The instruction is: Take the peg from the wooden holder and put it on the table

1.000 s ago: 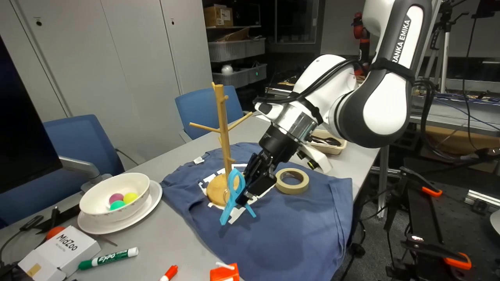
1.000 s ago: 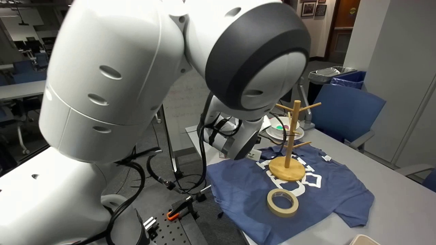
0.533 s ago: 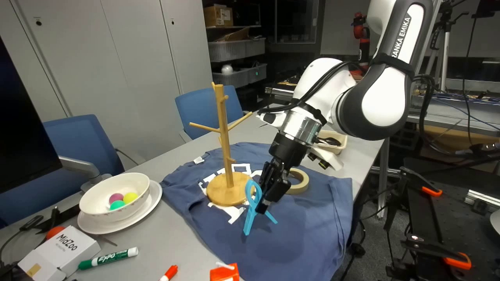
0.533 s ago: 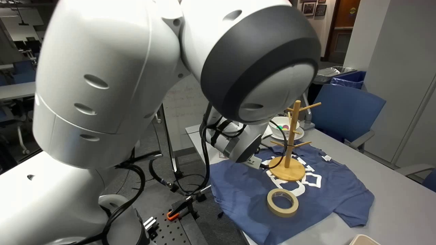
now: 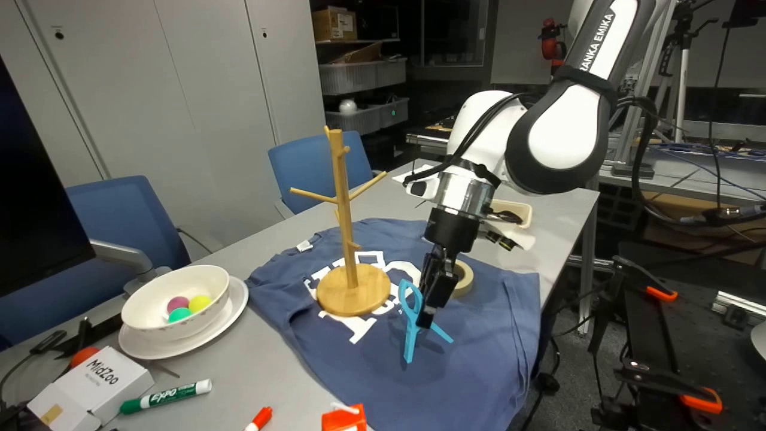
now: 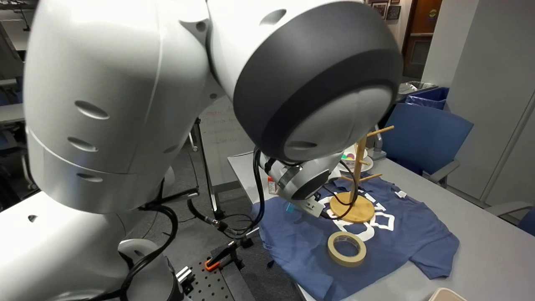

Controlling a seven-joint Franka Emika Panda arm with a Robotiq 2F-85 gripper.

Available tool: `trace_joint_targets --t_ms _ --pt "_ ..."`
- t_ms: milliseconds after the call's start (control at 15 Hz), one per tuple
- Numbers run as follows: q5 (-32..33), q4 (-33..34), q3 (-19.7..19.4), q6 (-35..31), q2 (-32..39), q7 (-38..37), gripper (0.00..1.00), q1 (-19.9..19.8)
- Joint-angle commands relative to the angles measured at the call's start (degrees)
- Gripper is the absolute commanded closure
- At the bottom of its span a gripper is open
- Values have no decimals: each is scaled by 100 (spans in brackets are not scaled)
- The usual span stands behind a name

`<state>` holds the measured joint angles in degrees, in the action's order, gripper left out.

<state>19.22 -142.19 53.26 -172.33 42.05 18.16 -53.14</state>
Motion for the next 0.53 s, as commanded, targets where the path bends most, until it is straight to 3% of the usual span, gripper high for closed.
trace_joint_targets --t_ms 0,467 --pt "-510 28 102 391 -118 244 92 -172" --pt "-1216 244 -38 1106 -251 249 92 -92"
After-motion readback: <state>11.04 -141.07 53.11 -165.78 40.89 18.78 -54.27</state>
